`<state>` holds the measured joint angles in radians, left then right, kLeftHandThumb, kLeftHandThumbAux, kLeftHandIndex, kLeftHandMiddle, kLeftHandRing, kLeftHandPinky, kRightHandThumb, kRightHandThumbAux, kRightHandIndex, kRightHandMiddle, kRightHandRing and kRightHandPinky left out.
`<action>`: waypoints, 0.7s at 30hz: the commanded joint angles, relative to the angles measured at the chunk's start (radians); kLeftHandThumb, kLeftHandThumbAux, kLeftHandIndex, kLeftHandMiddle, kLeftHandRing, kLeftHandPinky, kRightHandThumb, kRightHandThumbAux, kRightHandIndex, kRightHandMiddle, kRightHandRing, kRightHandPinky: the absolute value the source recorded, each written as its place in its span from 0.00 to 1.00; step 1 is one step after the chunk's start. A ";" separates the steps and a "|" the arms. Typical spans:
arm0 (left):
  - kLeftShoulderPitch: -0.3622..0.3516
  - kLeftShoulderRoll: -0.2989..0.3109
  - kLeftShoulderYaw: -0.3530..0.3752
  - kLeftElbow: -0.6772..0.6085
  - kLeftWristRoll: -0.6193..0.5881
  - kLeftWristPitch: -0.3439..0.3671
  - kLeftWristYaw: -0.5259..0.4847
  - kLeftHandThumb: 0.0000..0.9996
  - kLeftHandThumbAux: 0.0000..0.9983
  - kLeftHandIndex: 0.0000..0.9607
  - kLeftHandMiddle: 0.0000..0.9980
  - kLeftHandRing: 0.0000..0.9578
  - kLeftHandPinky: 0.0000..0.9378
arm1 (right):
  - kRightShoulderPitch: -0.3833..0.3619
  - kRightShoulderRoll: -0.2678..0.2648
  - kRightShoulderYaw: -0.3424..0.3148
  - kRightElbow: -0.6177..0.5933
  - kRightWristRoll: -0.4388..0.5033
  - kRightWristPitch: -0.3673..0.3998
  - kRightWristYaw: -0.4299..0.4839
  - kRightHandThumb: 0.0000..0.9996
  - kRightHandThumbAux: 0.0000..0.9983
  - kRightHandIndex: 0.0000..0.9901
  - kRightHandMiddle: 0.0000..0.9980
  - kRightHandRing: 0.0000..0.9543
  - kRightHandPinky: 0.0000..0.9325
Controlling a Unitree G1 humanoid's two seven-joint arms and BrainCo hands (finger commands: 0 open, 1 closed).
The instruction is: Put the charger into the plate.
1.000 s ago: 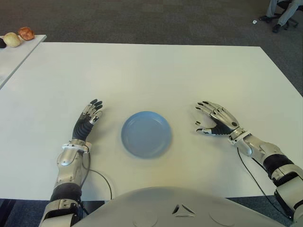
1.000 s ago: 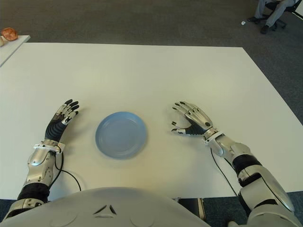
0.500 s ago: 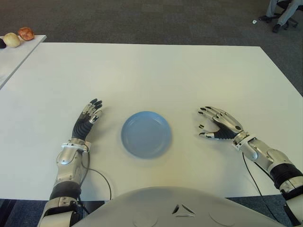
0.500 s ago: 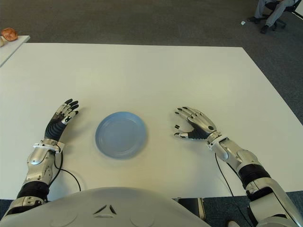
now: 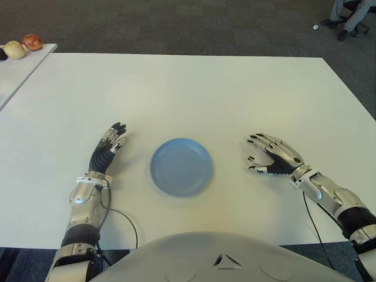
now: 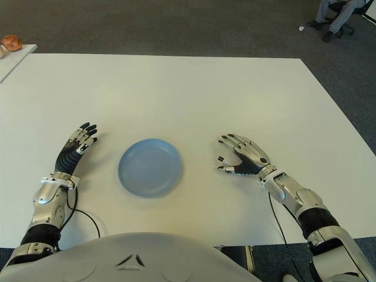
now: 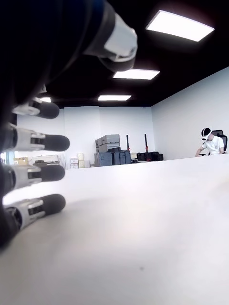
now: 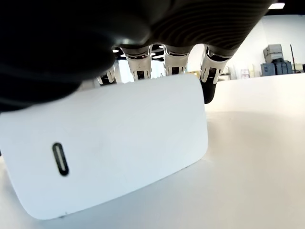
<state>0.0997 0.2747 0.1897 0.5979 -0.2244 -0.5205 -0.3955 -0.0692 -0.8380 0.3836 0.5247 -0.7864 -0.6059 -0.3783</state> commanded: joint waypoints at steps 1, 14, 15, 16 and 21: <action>0.047 -0.013 -0.012 0.053 0.019 0.048 -0.009 0.00 0.51 0.08 0.12 0.10 0.11 | 0.020 -0.005 -0.004 -0.003 -0.018 0.005 0.009 0.29 0.27 0.00 0.00 0.00 0.00; 0.052 -0.011 -0.019 0.050 0.019 0.039 -0.016 0.00 0.52 0.08 0.12 0.11 0.12 | 0.022 0.004 -0.012 0.012 -0.032 0.002 -0.014 0.30 0.27 0.00 0.00 0.00 0.00; 0.052 -0.010 -0.020 0.050 0.019 0.039 -0.018 0.00 0.52 0.08 0.12 0.11 0.13 | 0.020 0.004 -0.011 0.014 -0.038 0.004 -0.021 0.30 0.27 0.00 0.00 0.00 0.00; 0.052 -0.010 -0.020 0.050 0.019 0.039 -0.019 0.00 0.52 0.09 0.12 0.11 0.12 | 0.019 0.004 -0.010 0.016 -0.042 0.004 -0.027 0.29 0.27 0.00 0.00 0.00 0.00; 0.055 -0.008 -0.022 0.047 0.022 0.036 -0.020 0.00 0.52 0.09 0.12 0.11 0.12 | 0.012 0.011 -0.005 0.031 -0.071 0.014 -0.072 0.29 0.27 0.00 0.00 0.00 0.00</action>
<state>0.1022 0.2796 0.1829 0.5978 -0.2233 -0.5268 -0.4024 -0.0582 -0.8374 0.3697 0.5349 -0.8297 -0.6057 -0.4353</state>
